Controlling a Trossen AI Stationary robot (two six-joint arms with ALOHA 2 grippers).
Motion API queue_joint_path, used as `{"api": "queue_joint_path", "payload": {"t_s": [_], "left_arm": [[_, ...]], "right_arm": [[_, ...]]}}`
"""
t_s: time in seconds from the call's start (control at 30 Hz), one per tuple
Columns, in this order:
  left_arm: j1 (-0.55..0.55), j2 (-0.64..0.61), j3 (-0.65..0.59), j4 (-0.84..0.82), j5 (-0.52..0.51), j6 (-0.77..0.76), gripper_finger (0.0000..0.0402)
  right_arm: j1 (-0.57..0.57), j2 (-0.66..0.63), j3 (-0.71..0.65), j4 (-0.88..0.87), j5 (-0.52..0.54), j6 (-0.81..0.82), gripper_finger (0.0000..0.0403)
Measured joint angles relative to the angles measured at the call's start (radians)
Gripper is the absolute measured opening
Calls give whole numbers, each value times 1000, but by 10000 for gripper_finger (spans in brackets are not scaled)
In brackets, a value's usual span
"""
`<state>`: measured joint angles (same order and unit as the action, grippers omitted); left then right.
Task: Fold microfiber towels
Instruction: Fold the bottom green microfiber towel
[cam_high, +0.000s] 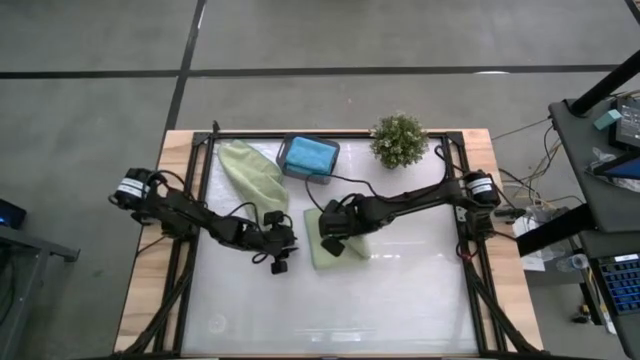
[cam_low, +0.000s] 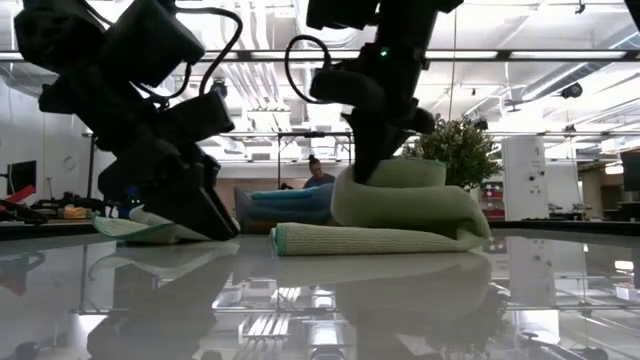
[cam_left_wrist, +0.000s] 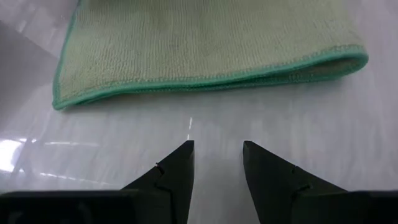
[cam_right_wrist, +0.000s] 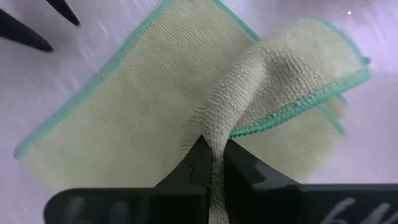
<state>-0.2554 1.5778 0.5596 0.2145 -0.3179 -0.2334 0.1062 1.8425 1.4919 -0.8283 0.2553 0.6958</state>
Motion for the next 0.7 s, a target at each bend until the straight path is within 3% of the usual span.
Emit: {"api": "queue_joint_path", "payload": {"t_s": [0.37,0.7], "left_arm": [[0,-1,-3,32,0,5,123],[0,-2,-3,31,0,6,123]], "right_arm": [[8,49,-21,167,-24,-40,17],[12,73,-19,248,-35,-61,90]]}}
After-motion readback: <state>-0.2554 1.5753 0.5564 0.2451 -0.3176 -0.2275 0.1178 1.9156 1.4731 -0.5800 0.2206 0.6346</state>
